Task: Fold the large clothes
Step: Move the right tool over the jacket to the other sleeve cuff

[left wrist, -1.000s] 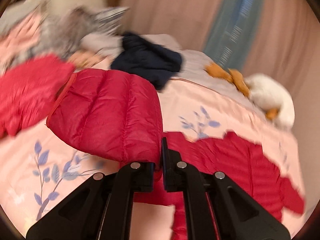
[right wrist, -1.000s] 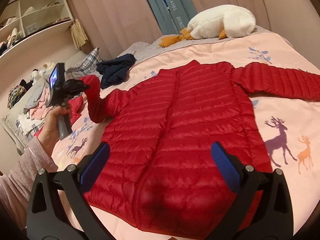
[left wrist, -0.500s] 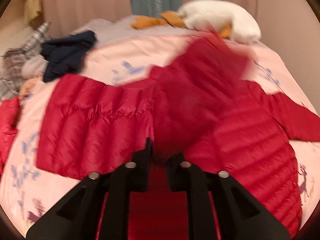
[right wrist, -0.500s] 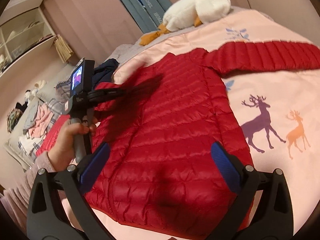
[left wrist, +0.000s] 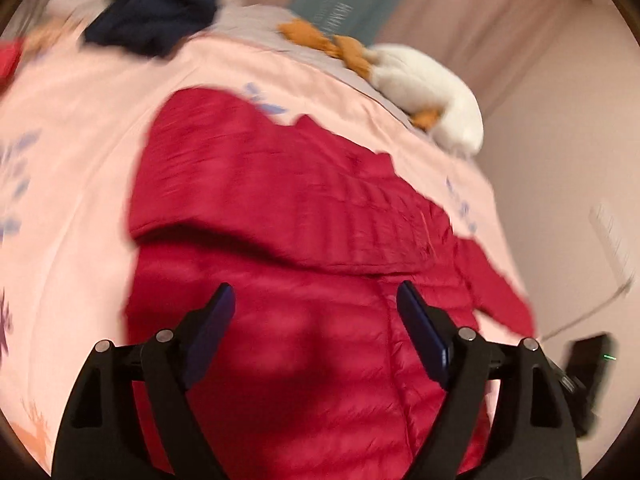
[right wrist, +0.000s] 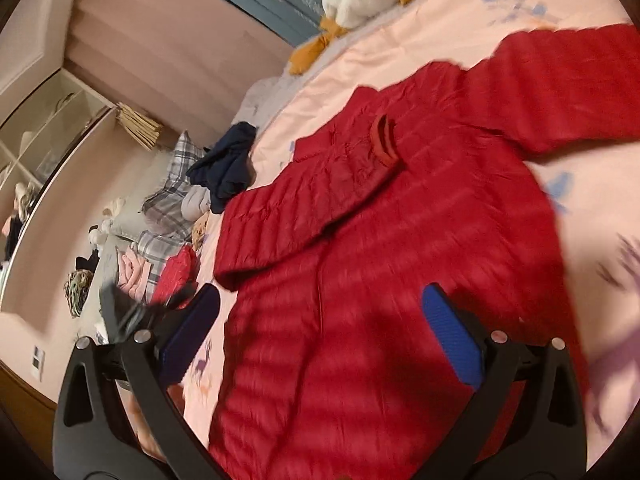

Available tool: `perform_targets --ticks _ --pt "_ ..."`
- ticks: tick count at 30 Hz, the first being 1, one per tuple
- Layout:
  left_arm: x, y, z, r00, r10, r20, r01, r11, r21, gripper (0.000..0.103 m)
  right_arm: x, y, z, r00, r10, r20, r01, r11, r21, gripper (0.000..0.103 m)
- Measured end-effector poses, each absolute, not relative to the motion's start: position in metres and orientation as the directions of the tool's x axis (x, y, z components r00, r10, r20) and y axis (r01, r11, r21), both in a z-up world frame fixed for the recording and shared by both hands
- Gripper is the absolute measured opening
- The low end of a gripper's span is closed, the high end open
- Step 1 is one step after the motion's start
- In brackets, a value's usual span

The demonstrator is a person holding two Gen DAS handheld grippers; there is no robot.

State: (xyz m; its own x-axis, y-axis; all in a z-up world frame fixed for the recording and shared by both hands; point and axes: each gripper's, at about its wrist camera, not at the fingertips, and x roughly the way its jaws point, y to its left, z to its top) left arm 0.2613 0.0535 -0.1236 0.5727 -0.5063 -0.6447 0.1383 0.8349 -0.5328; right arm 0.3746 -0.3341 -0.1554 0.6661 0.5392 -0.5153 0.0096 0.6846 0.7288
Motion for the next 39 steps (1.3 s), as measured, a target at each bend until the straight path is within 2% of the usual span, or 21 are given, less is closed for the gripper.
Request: perform_targets --ticks 4,8,10,13,15,17,18,22,25,27,28,30,31,34,39 --pt "0.264 0.112 -0.147 0.573 -0.577 -0.582 0.01 0.715 -0.699 0.083 0.426 -0.323 -0.163 0.671 0.45 -0.59 0.079 0.747 0.66 0.101" --pt "0.278 0.131 -0.165 0.555 -0.662 -0.504 -0.025 0.592 -0.805 0.083 0.464 -0.323 -0.177 0.687 0.386 -0.616 0.178 0.732 0.658 0.101" --pt "0.283 0.132 -0.172 0.544 -0.696 -0.468 -0.032 0.54 -0.841 0.083 0.476 -0.321 -0.182 0.688 0.357 -0.632 0.205 0.739 0.642 0.095" --pt "0.303 0.126 -0.184 0.551 -0.729 -0.406 -0.045 0.46 -0.887 0.083 0.494 -0.313 -0.187 0.664 0.284 -0.692 0.257 0.782 0.568 0.07" --pt "0.317 0.12 -0.189 0.543 -0.746 -0.386 -0.054 0.427 -0.902 0.083 0.503 -0.31 -0.191 0.634 0.228 -0.739 0.297 0.81 0.505 0.03" --pt "0.331 0.112 -0.193 0.566 -0.709 -0.42 -0.087 0.455 -0.886 0.083 0.505 -0.314 -0.188 0.643 0.214 -0.736 0.293 0.819 0.494 0.012" --pt "0.336 0.11 -0.194 0.592 -0.67 -0.448 -0.106 0.486 -0.867 0.083 0.503 -0.317 -0.184 0.654 0.199 -0.73 0.289 0.826 0.484 0.009" --pt "0.343 0.118 -0.195 0.669 -0.577 -0.468 -0.171 0.493 -0.853 0.083 0.484 -0.335 -0.166 0.705 0.156 -0.692 0.258 0.853 0.454 0.008" --pt "0.345 0.111 -0.191 0.663 -0.559 -0.498 -0.161 0.544 -0.824 0.083 0.487 -0.337 -0.184 0.62 0.131 -0.774 0.26 0.896 0.36 0.012" --pt "0.348 0.101 -0.19 0.641 -0.533 -0.552 -0.161 0.61 -0.776 0.083 0.482 -0.337 -0.192 0.59 0.145 -0.795 0.258 0.899 0.355 0.013" --pt "0.346 0.103 -0.19 0.622 -0.524 -0.581 -0.166 0.637 -0.753 0.083 0.479 -0.338 -0.189 0.593 0.145 -0.792 0.253 0.9 0.355 0.015" --pt "0.345 0.098 -0.188 0.576 -0.501 -0.646 -0.161 0.705 -0.691 0.083 0.471 -0.34 -0.175 0.616 0.115 -0.779 0.245 0.912 0.328 0.037" --pt "0.345 0.097 -0.186 0.559 -0.493 -0.667 -0.15 0.73 -0.667 0.083 0.468 -0.34 -0.169 0.634 0.104 -0.766 0.236 0.918 0.32 0.041" --pt "0.329 0.101 -0.168 0.531 -0.386 -0.755 -0.098 0.857 -0.507 0.083 0.464 -0.334 -0.145 0.696 0.063 -0.715 0.185 0.946 0.264 0.044" --pt "0.317 0.093 -0.13 0.629 -0.274 -0.728 -0.009 0.933 -0.359 0.083 0.485 -0.298 -0.145 0.694 0.102 -0.712 0.074 0.975 0.212 0.045"
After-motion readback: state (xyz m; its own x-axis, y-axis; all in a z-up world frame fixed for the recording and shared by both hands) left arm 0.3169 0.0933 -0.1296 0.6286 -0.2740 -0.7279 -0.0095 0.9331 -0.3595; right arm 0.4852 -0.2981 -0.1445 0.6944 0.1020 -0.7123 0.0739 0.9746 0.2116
